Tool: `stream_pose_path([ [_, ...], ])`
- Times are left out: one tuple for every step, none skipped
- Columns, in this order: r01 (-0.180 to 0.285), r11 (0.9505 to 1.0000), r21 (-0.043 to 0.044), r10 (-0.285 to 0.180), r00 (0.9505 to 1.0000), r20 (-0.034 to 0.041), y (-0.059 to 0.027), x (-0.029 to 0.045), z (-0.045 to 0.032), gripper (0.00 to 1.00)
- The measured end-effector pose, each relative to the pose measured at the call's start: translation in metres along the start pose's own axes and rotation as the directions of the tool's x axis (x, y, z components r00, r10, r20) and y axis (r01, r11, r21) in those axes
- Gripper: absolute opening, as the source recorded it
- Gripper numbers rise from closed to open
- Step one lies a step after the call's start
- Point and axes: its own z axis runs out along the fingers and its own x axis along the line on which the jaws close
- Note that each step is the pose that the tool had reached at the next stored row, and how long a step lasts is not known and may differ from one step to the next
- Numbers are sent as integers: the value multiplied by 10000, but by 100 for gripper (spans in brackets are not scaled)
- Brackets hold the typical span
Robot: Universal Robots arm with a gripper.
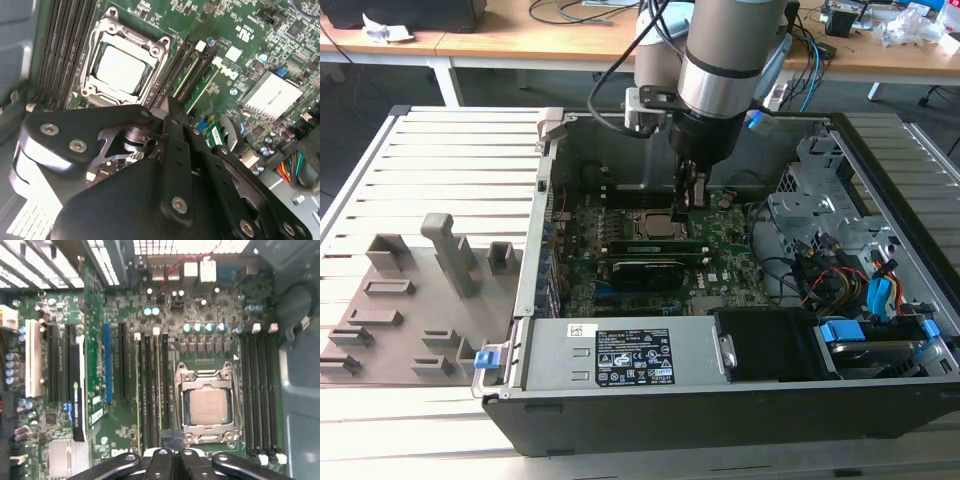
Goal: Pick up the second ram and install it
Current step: 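Press down the second ram until it locks into place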
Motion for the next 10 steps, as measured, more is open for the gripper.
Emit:
stream_pose_path([
  [-1,10000,-3,1,10000,1,-32,-1,31,11],
  [-2,10000,-6,2,10000,-1,-62,-1,55,11],
  [0,10000,-8,0,10000,-1,-105,-2,89,11],
  [-2,10000,-11,2,10000,1,-177,-4,156,11],
  [0,10000,-12,0,10000,0,-213,-4,223,11],
  [-1,10000,-12,1,10000,-1,-218,-3,242,11],
  [-1,10000,-13,1,10000,-1,-220,-3,261,11],
  [-3,10000,-12,3,10000,-1,-222,-1,289,11],
  [-1,10000,-13,1,10000,0,-226,0,324,11],
  [-1,10000,-13,1,10000,-5,-227,0,342,11],
])
